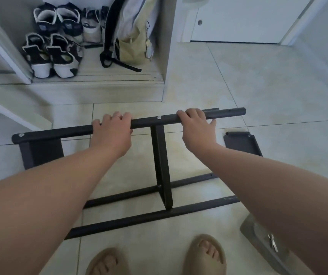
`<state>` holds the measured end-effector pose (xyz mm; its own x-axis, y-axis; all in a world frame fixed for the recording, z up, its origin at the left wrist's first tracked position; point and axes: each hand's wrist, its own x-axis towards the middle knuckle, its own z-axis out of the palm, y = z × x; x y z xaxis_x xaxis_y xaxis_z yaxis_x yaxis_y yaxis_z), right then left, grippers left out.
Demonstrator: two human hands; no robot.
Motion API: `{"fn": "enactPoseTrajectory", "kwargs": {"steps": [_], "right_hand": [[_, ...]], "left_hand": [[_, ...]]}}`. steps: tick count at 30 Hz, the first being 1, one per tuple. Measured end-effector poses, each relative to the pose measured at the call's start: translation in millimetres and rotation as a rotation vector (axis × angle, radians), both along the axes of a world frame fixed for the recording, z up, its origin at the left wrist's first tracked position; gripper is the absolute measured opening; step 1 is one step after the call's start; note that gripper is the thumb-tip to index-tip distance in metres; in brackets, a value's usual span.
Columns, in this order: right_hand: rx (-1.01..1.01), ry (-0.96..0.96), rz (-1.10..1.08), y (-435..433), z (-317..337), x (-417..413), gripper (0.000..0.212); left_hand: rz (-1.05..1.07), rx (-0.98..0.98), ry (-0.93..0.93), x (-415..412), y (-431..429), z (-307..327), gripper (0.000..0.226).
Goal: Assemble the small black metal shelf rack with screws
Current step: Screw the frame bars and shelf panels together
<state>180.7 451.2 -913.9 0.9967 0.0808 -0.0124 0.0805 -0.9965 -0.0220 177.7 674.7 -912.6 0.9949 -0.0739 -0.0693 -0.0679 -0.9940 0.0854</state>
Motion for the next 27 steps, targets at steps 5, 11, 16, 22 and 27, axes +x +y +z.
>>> {"fn": "enactPoseTrajectory", "kwargs": {"steps": [5, 11, 16, 22, 27], "right_hand": [[-0.002, 0.039, -0.016, 5, -43, 50, 0.058], [0.047, 0.102, -0.008, 6, -98, 88, 0.046], [0.071, 0.089, -0.010, 6, -126, 94, 0.041], [0.101, 0.174, 0.017, -3, -114, 75, 0.055], [0.061, 0.217, 0.048, -29, -69, 23, 0.060]], "left_hand": [[0.027, 0.037, 0.050, 49, 2, -37, 0.015], [0.033, 0.050, 0.123, 79, 6, -92, 0.015], [0.024, 0.067, 0.092, 85, 8, -124, 0.019], [0.036, 0.052, 0.126, 72, 4, -115, 0.052], [-0.058, 0.013, 0.152, 31, -21, -78, 0.063]]}}
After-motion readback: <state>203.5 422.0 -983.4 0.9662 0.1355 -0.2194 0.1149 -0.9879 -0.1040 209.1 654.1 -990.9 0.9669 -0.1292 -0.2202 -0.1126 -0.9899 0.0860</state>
